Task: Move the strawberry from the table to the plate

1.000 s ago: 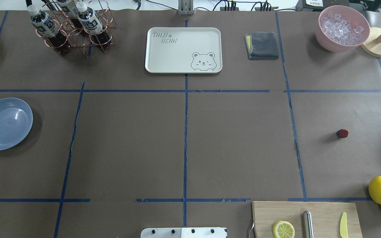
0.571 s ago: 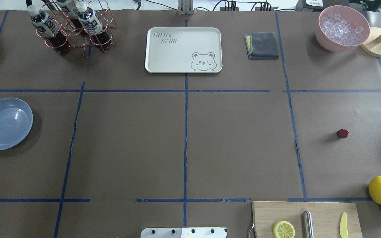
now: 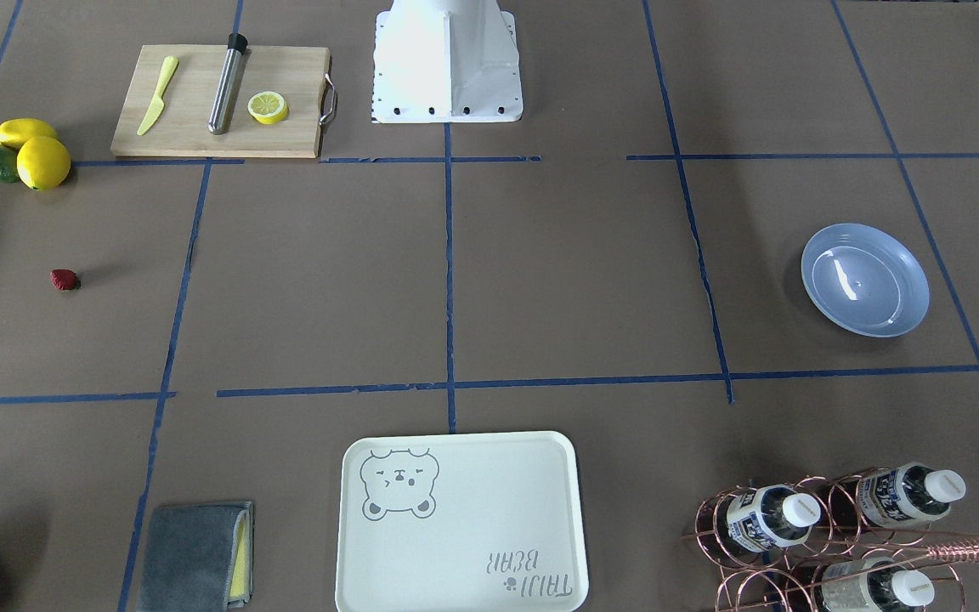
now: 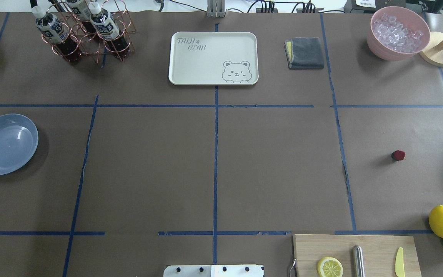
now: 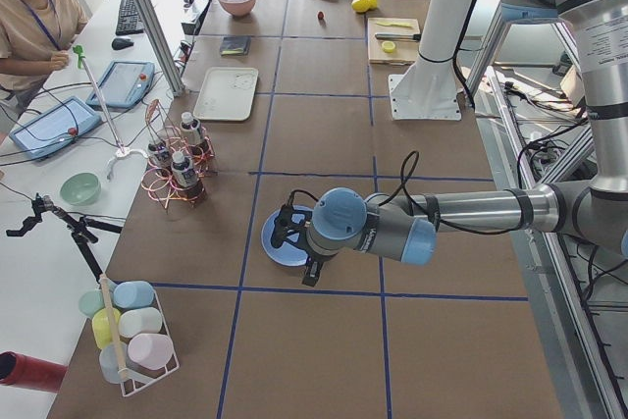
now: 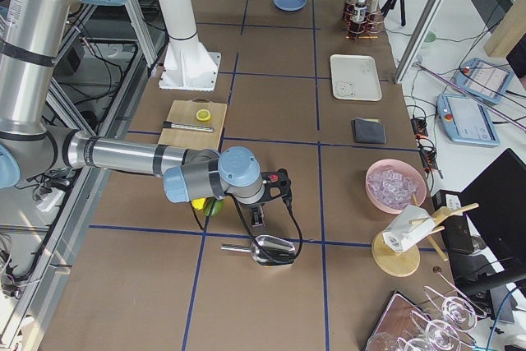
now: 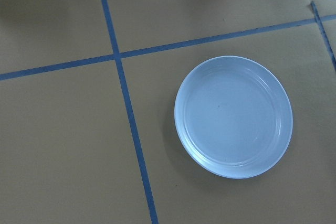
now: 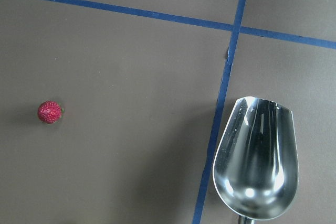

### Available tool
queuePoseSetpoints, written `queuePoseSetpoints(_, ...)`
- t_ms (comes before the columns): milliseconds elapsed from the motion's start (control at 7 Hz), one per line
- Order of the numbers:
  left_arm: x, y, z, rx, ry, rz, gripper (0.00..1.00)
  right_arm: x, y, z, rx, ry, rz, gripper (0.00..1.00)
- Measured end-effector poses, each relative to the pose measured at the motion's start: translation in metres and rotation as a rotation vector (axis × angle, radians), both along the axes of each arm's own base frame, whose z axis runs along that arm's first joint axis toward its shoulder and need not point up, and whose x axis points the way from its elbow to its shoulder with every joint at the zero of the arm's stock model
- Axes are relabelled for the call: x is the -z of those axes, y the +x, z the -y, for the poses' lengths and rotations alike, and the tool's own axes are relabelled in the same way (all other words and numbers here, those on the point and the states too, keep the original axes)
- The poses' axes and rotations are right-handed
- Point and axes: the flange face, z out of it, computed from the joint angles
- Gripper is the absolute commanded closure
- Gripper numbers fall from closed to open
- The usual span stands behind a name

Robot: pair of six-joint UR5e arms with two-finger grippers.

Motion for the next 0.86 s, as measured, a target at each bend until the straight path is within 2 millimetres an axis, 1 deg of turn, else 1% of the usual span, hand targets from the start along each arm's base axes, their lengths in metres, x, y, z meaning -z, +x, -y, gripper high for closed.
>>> queuePoseSetpoints(143, -0.023, 0.014, 0.006, 0.005, 0.011, 0.011, 0.0, 0.002, -0.002, 0.0, 0.008, -0.001, 0.026, 0.0)
queuePoseSetpoints(286, -0.035, 0.033, 0.021, 0.021, 0.004, 0.036, 0.0, 0.004, -0.005, -0.001, 0.016, -0.003, 0.052, 0.0)
queuePoseSetpoints(429, -0.037, 0.061, 0.04, 0.041, -0.024, 0.061, 0.01, 0.005, -0.007, -0.001, 0.022, -0.006, 0.069, 0.0)
queuePoseSetpoints(571, -0.039, 0.086, 0.055, 0.055, -0.047, 0.079, 0.03, 0.006, -0.009, -0.001, 0.026, -0.008, 0.077, 0.0)
queuePoseSetpoints(714, -0.045, 0.11, 0.07, 0.045, -0.064, 0.091, 0.05, 0.006, -0.01, -0.001, 0.03, -0.01, 0.08, 0.0)
queuePoseSetpoints(857, -0.05, 0.137, 0.086, 0.017, -0.078, 0.096, 0.1, 0.006, -0.012, -0.001, 0.035, -0.011, 0.081, 0.0)
